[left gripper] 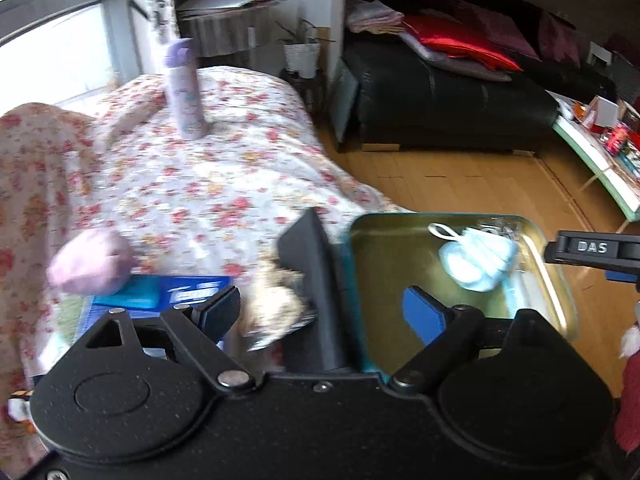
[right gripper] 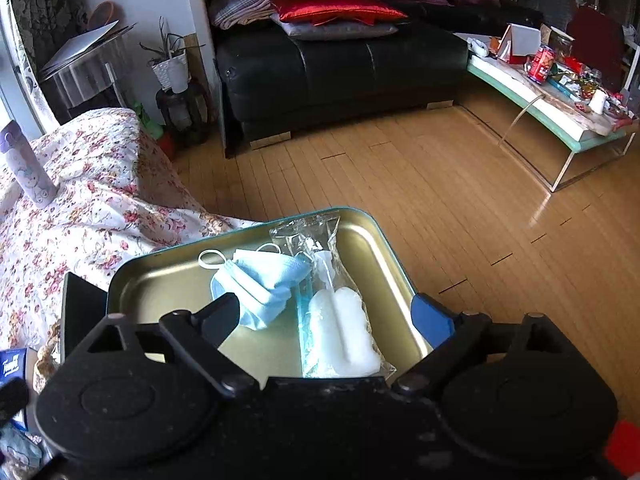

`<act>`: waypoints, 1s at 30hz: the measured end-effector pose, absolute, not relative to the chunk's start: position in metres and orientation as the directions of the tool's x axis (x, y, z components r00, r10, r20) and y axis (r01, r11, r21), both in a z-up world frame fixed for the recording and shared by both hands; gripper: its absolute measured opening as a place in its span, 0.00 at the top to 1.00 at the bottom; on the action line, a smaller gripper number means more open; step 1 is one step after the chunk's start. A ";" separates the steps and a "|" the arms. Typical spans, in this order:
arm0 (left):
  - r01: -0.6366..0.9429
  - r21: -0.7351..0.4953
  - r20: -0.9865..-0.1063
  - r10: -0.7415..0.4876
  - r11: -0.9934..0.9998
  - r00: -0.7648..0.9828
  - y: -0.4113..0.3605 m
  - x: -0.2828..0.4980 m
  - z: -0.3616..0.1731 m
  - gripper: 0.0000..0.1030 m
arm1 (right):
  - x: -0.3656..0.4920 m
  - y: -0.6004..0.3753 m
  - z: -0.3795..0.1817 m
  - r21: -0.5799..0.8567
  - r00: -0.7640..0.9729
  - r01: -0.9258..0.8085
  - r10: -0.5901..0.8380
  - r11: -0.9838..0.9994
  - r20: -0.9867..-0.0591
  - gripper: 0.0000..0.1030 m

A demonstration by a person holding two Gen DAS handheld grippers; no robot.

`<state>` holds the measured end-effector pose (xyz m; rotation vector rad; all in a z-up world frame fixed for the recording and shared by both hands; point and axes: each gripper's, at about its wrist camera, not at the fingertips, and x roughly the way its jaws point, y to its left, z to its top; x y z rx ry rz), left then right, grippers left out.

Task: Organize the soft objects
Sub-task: 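Lower the bagged brush and blue mask into the tray and open both grippers, then move the left gripper back to the pile while the right gripper reaches the white tissue packet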

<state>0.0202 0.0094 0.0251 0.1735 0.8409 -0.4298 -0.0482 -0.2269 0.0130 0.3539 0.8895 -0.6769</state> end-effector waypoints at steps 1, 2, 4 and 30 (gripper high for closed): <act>0.421 -0.009 -0.750 -0.285 0.907 0.597 0.018 0.020 0.027 0.14 | -0.048 -0.227 0.013 0.009 0.444 0.670 -0.391 0.742 -0.807 0.10; 0.407 0.001 -0.749 -0.269 0.914 0.606 0.025 0.021 0.029 0.13 | -0.048 -0.226 0.013 0.008 0.445 0.667 -0.390 0.745 -0.806 0.10; 0.371 0.025 -0.745 -0.230 0.928 0.626 0.044 0.022 0.034 0.12 | -0.048 -0.225 0.014 0.001 0.445 0.661 -0.391 0.750 -0.805 0.10; -0.257 0.007 -0.839 0.146 0.966 0.524 0.253 0.000 -0.032 0.12 | -0.056 -0.149 0.031 -0.179 0.626 0.398 -0.409 0.900 -0.664 0.06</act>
